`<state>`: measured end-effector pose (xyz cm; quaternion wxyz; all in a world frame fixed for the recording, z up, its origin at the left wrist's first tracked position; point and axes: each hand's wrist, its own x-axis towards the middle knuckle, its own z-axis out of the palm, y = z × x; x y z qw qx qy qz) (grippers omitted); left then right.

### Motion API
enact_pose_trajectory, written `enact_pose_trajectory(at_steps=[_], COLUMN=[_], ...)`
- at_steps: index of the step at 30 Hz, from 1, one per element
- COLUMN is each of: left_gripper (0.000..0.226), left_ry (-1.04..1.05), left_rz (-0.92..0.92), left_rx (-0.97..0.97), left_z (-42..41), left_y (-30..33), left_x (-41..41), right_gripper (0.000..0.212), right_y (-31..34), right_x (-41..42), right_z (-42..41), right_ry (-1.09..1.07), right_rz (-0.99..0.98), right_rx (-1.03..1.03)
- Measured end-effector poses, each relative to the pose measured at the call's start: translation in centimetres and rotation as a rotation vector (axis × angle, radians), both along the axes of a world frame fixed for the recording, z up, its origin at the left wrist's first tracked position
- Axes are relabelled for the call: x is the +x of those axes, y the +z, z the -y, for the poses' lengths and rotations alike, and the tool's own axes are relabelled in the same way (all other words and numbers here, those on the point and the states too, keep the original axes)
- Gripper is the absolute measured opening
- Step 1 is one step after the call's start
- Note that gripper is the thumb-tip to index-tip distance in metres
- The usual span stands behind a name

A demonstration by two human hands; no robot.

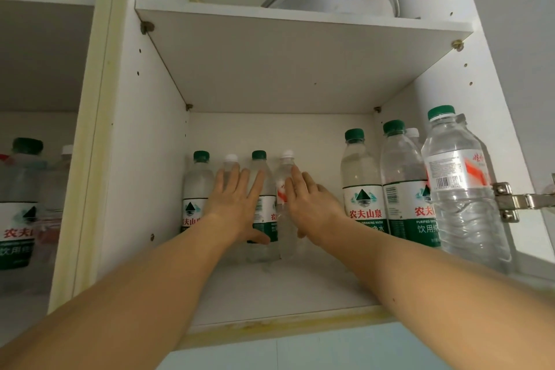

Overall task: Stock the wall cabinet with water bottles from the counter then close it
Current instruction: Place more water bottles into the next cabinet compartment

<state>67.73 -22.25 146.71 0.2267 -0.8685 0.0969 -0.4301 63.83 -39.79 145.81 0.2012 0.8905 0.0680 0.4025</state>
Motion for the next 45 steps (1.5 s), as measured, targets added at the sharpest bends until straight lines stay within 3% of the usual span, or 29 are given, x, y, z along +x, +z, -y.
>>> enact_pose_trajectory(at_steps=[12, 26, 31, 36, 38, 41, 45], left_gripper=[0.137, 0.139, 0.134, 0.101, 0.084, 0.073, 0.075], left_ry=[0.019, -0.023, -0.163, -0.417, -0.565, -0.720, -0.860], left_rz=[-0.002, -0.017, 0.009, -0.020, -0.041, -0.098, -0.182], left_rx=[0.015, -0.064, -0.104, -0.345, -0.521, -0.695, -0.760], left_z=[0.1, 0.3, -0.7, -0.5, 0.0, 1.4, 4.4], left_y=[0.0, -0.4, -0.4, -0.1, 0.2, 0.8, 1.2], left_x=[-0.2, -0.4, -0.8, -3.0, -4.2, -6.3, -9.0], right_gripper=[0.147, 0.151, 0.136, 0.069, 0.054, 0.049, 0.054], right_y=[1.5, 1.1, 1.3, 1.4, 1.2, 1.1, 1.2], right_x=[0.0, 0.8, -0.5, -4.5, -6.6, -10.0, -14.6], right_z=[-0.7, -0.3, -0.3, 1.0, 1.7, 2.6, 5.6], right_ry=[-0.121, -0.065, 0.023, 0.297, 0.379, 0.447, 0.414], right_rz=[-0.050, -0.010, 0.030, 0.106, 0.162, 0.242, 0.426], right_rx=[-0.130, -0.110, -0.052, 0.148, 0.167, 0.177, 0.323])
